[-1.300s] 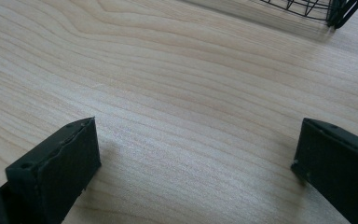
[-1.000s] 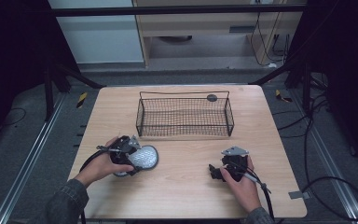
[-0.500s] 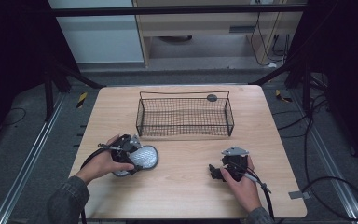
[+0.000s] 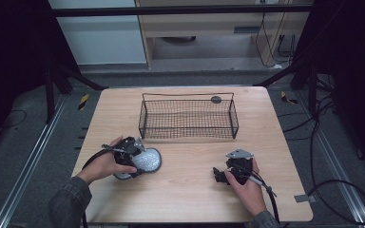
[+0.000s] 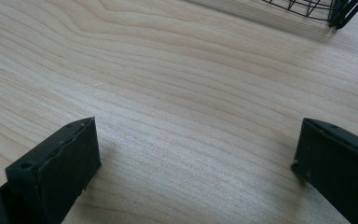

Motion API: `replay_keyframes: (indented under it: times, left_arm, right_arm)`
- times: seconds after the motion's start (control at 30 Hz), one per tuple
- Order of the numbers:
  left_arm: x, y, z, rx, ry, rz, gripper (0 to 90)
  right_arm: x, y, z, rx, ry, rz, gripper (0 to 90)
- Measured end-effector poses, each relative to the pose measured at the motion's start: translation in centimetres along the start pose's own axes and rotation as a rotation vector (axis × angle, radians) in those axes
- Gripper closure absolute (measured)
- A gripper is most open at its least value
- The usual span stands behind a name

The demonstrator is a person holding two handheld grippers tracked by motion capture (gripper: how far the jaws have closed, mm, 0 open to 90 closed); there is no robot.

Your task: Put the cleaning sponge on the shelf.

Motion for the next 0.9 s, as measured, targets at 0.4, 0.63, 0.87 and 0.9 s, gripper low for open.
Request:
replay_keyframes:
  times: [0.4,0.63,0.87,0.9]
  left_arm:
    - [-0.2,-0.5,-0.1,0.018,-0.031,0.038,3.7]
    - [0.2,-1.0,0.4,0.029,-0.01,0.052,1.3]
    - [0.5,-1.4,0.7,0.047,0.008,0.06,0.9]
    - [0.5,-1.4,0.7,0.049,0.009,0.059,1.2]
  right_arm:
    - [0.0,0.0,0.0,-0.001,0.001,0.0,0.4]
    - [0.0,0.0,0.0,-0.001,0.002,0.0,0.4]
    - [0.0,0.0,0.0,-0.002,0.004,0.0,0.4]
    - [0.0,0.0,0.0,-0.003,0.004,0.0,0.4]
Point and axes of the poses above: each handheld gripper's, and its own axes: y roughly backward along the jaws, x roughly out of its underside, z roughly to its left, the point moved 6 cm from there along -y, roughly forward along the jaws, and after that the axes turned 6 degrees about -z, right-handed, at the moved point
